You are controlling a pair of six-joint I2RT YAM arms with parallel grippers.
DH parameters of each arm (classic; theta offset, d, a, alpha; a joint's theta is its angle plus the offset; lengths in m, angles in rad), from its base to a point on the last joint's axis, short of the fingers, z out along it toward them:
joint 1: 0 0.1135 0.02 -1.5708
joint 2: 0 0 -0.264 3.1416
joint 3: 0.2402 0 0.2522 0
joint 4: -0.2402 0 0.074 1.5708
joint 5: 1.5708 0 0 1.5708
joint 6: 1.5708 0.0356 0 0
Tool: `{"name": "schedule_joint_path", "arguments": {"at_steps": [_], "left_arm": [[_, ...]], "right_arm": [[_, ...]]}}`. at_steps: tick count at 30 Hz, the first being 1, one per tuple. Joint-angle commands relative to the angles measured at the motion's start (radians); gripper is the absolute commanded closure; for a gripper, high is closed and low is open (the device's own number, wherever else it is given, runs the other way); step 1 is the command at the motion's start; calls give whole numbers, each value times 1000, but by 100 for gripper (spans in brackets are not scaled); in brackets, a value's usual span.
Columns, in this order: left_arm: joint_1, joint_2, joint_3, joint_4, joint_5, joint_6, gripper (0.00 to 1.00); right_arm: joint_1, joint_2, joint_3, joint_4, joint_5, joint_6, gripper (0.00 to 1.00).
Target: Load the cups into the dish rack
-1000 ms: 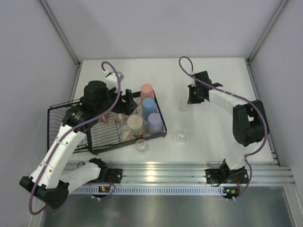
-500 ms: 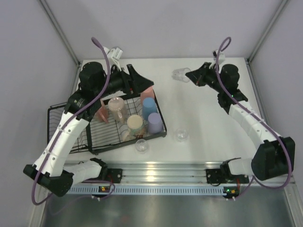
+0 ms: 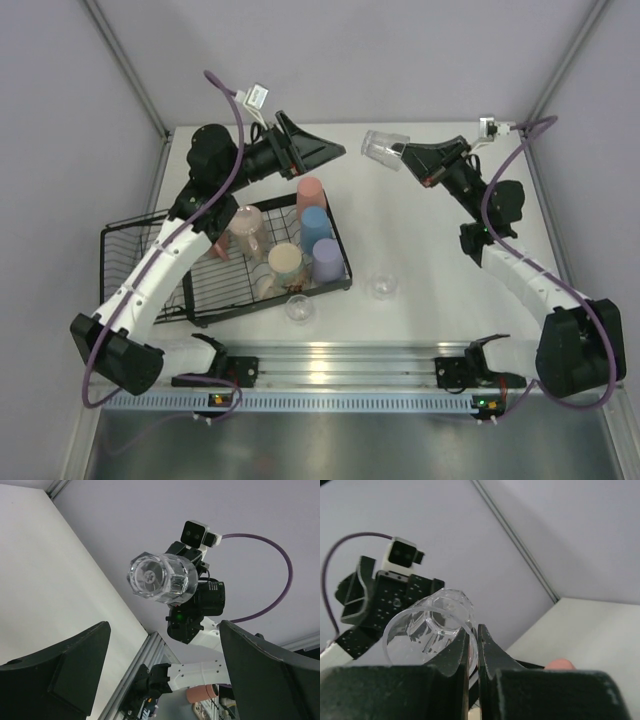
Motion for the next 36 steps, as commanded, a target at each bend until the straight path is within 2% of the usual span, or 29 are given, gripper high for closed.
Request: {"name": "schedule_joint_path", "arguments": {"at_steps": [1,7,11,17,21,27,33,34,35,36], "left_arm": [[-2,5,-18,133,11,-53,4],[-16,29,-76,271,23,-134,4],[-29,59,-119,443,60,-248,5],[-54,57,-114,443,52,-222,7],[-62,59,-124,442,61,-223,14],[-75,54,-150,443,60,-226,19],[-80,54,-159,443,60,-223,34],[-80,57,-159,443,61,-220,37],[-82,59,-159,443,61,-219,47],[-82,57,-162,443,58,-216,51]], "right_arm": [[7,-30,-22,301,18,109,100],[65,-17,-16,294,33,91,100],[103,2,2,285,32,82,100],[137,22,-4,285,46,65,100],[148,27,-6,277,47,56,100],[157,44,-1,274,44,56,100],[177,68,-4,271,40,59,100],[181,70,-4,274,38,60,100],[183,76,-9,277,39,65,100],[183,76,-12,280,38,66,100]]}}
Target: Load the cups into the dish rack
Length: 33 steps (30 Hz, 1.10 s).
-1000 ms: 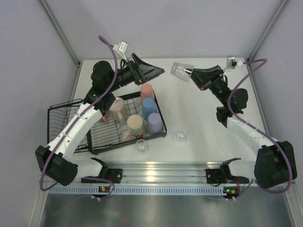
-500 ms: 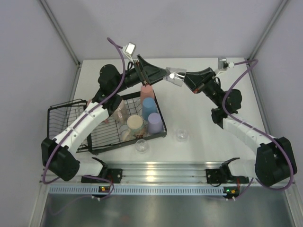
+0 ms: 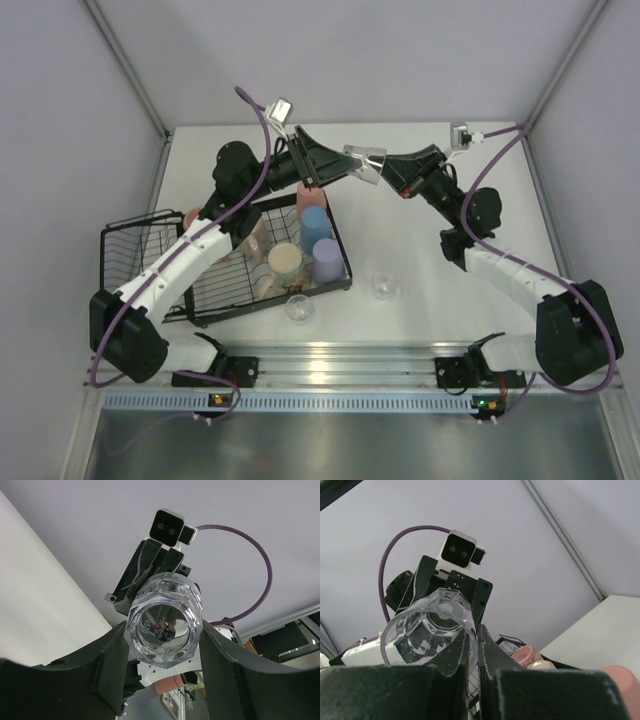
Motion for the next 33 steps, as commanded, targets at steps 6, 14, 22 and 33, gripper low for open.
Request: {"name": "schedule_joint_path", "arguments": {"at_steps": [6,14,22,33], "left_arm": [[-5,-18,-6,63,-5,54,93],[-5,-21,0,-18,-49,94,37],[-5,-2,37,-61,-52,105,37],[2,-36,43,-137,-83,220,100]], "right_arm": [[23,24,11,78,-28,-11,100],[24,28,-4,118,-46,-12,100],[23,47,2,112,-54,-3,100],[20,137,39,175,-167,68,85]]}}
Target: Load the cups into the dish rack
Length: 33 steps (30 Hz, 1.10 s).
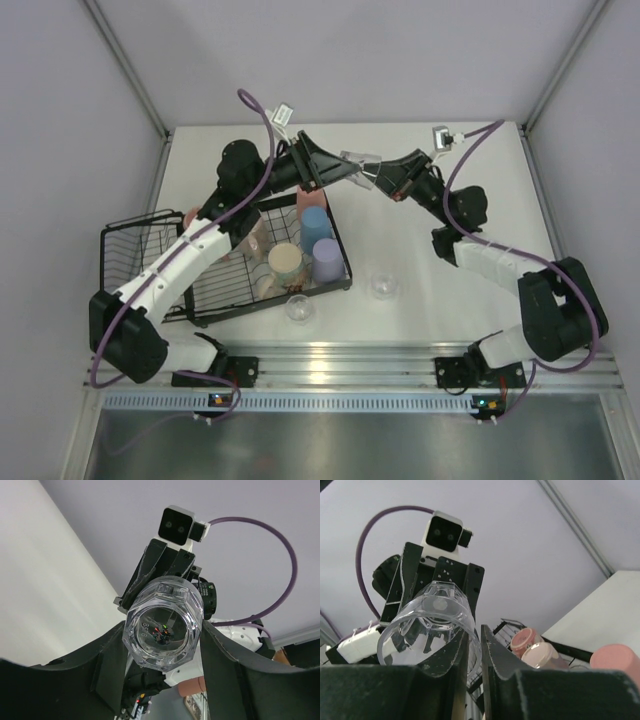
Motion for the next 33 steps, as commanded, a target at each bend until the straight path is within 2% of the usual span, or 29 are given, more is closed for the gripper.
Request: {"name": "schedule_joint_path", "arguments": {"at_steps": [1,3,5,6,14,16,17,18,19,20,21,22,23,25,30,33], "left_arm": [[-6,-48,53,-102,-49,127,100],[-2,-94,56,-165,-110,199,100],[4,-125,59,-245,-165,236,100],[12,-151,61,-276,-187,270,100],[44,-220,93,-507,-325,388,100],[46,-224,146,-668,-461,463,100],[47,-221,173,-731,-526,530,100],[47,-220,221,-859,-686,561,100],[50,-218,240,-907,-748,587,100],[59,-218,254,-953,-818,630,100],[69,-217,268,-1018,-880,647,100],[76,-218,288,-1050,-991,662,100],[104,-206,295,-1076,-1041,687,100],[138,-194,311,-1145,-1147,701,100],[309,-152,228,-1208,-1218,722,100],[476,-161,162,-1213,-1100,719,100]], "right_arm": [[13,18,39,88,-124,21,84],[5,2,27,68,-119,18,83],[-9,-17,28,30,-128,-8,24],[-15,-25,28,-22,-133,-17,19],[-30,-97,10,-207,-140,-102,4],[-47,-132,4,-246,-128,-106,1],[-55,-148,5,-332,-120,-118,1],[-64,-165,25,-416,-108,-138,1],[-67,-204,42,-508,-76,-214,1],[-68,-223,62,-708,-53,-267,1],[-69,-241,102,-789,-32,-316,1],[-69,-272,114,-846,13,-380,1],[-69,-286,123,-930,31,-402,1],[-70,-320,136,-977,63,-450,1],[-76,-334,130,-1000,55,-441,1],[-87,-309,142,-1007,-1,-427,1]]}}
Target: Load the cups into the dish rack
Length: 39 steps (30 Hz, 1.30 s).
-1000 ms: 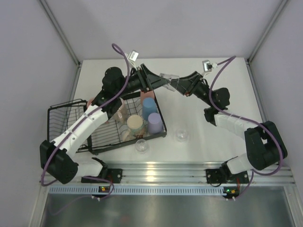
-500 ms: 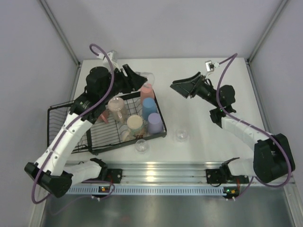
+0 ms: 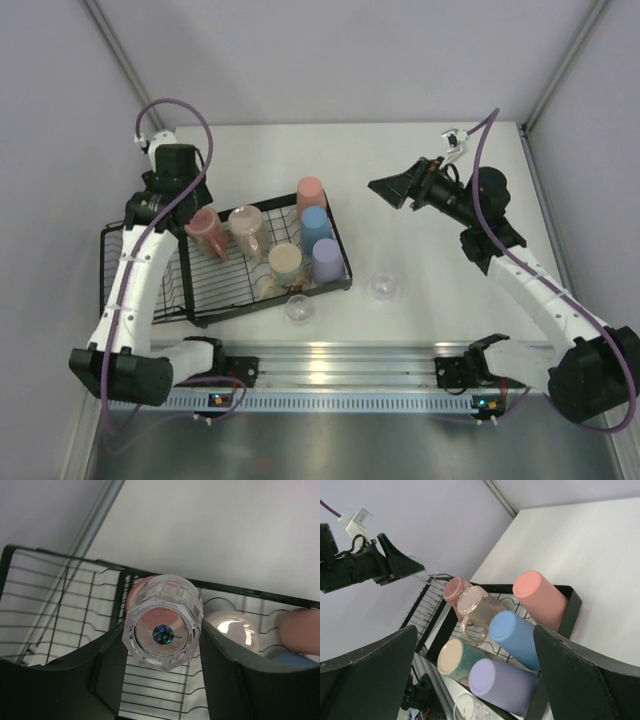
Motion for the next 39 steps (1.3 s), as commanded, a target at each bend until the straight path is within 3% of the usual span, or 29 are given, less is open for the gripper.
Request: {"name": "schedule_joint_path", "arguments": {"at_steps": [1,2,9,17,26,30,39], "left_arm": [[159,-12,-53,-66,27,28,100],[236,-20,-59,-63,38,26,100],[400,0,-84,-25,116,18,100],[604,83,-88,9,213,23,100],[635,137,-142,103,283,-84,100],[637,148,-174,123,204,-60,100],[637,163,-248,181,176,-45,100]], "right_arm": [[-23,21,49,-49,-46,-21,1],[-25,24,49,-45,-51,-18,1],[-25,55,-2,46,-131,56,1],[-25,61,4,17,-133,13,1],[-25,118,26,38,-163,22,1],[-25,130,43,-3,-174,-28,1],[-25,143,44,-15,-174,-39,1]]}}
